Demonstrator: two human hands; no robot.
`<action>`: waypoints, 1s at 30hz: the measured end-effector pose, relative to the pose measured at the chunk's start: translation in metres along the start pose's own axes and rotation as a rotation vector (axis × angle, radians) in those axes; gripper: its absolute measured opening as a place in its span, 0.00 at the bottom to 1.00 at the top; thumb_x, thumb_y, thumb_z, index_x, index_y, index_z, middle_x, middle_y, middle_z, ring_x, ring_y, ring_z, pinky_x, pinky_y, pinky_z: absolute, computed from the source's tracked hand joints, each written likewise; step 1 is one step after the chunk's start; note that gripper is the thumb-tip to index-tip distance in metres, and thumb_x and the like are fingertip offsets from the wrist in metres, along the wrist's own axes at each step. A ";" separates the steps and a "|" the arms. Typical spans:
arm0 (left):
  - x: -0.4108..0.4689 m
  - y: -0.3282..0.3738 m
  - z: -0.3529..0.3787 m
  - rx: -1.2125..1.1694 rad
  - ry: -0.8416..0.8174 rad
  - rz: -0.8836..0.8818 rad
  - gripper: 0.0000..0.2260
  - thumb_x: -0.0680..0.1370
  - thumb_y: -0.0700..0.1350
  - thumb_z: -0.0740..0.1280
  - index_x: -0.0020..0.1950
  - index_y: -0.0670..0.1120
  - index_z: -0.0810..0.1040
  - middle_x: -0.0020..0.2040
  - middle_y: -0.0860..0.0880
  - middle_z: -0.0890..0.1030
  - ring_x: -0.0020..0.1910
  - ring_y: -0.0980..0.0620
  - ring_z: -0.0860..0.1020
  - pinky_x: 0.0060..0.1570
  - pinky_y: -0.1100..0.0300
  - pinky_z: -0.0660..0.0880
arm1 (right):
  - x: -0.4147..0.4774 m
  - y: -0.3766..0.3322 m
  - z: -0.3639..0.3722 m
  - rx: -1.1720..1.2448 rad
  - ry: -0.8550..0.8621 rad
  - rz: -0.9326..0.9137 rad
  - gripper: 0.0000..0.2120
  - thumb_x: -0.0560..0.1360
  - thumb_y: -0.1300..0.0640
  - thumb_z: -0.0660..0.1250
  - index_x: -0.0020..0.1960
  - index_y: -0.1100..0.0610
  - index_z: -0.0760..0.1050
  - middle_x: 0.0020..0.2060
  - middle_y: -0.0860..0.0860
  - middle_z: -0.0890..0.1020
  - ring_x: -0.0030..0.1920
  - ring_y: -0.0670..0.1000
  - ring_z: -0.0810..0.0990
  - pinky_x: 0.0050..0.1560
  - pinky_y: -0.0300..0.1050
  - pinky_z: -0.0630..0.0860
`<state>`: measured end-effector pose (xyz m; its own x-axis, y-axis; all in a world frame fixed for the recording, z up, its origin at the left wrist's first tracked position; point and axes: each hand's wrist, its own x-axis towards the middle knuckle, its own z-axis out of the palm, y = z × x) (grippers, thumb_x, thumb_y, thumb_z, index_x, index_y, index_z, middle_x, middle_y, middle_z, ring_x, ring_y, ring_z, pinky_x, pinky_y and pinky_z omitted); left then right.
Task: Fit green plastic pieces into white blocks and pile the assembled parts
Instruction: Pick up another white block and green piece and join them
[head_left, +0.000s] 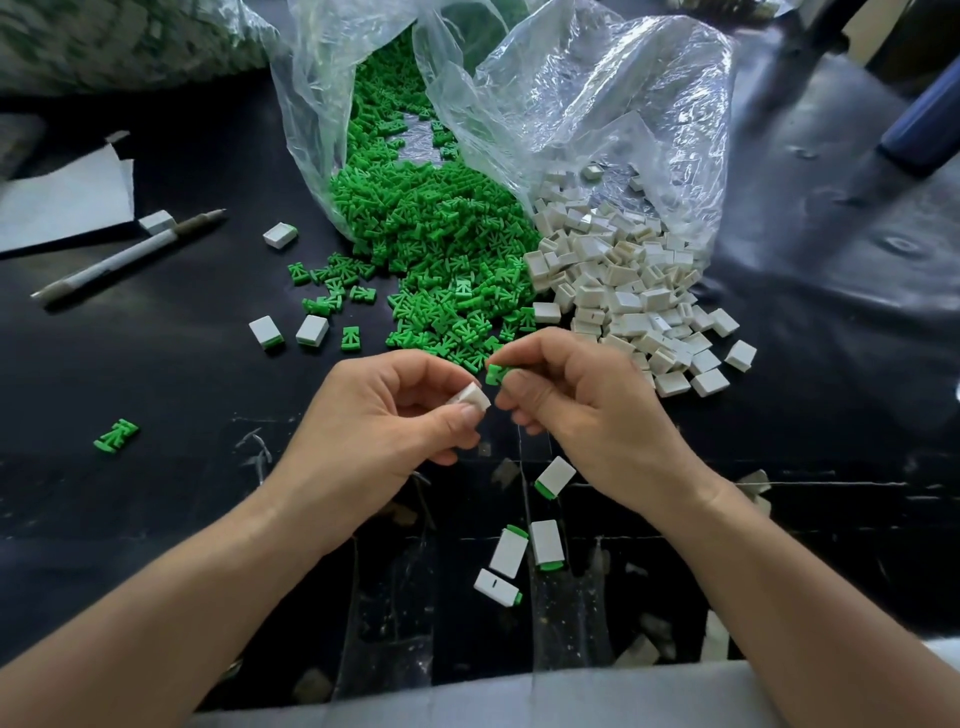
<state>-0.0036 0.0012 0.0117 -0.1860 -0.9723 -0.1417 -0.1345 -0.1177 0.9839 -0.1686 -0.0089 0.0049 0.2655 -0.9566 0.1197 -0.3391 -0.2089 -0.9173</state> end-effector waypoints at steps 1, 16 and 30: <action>0.000 0.000 0.000 -0.006 0.002 0.002 0.04 0.69 0.38 0.71 0.39 0.46 0.81 0.36 0.43 0.84 0.33 0.52 0.82 0.31 0.65 0.77 | 0.000 0.000 0.000 0.030 -0.004 0.006 0.13 0.75 0.64 0.64 0.43 0.45 0.74 0.31 0.44 0.79 0.33 0.41 0.78 0.35 0.33 0.74; -0.001 0.002 -0.002 0.041 -0.001 0.058 0.06 0.64 0.44 0.71 0.39 0.46 0.82 0.33 0.46 0.83 0.31 0.55 0.81 0.31 0.66 0.76 | -0.001 0.002 -0.001 0.067 -0.046 0.023 0.11 0.72 0.64 0.68 0.42 0.47 0.77 0.31 0.48 0.80 0.31 0.44 0.77 0.34 0.38 0.77; -0.002 0.004 -0.003 -0.052 -0.090 -0.006 0.07 0.63 0.45 0.70 0.38 0.45 0.83 0.34 0.42 0.83 0.30 0.53 0.81 0.30 0.65 0.77 | -0.004 0.000 0.000 -0.191 -0.108 -0.091 0.07 0.75 0.55 0.59 0.39 0.53 0.72 0.28 0.43 0.72 0.32 0.44 0.71 0.34 0.40 0.70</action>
<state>-0.0012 0.0017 0.0165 -0.2725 -0.9497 -0.1543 -0.0858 -0.1358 0.9870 -0.1694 -0.0054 0.0046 0.3941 -0.9070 0.1484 -0.4711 -0.3380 -0.8148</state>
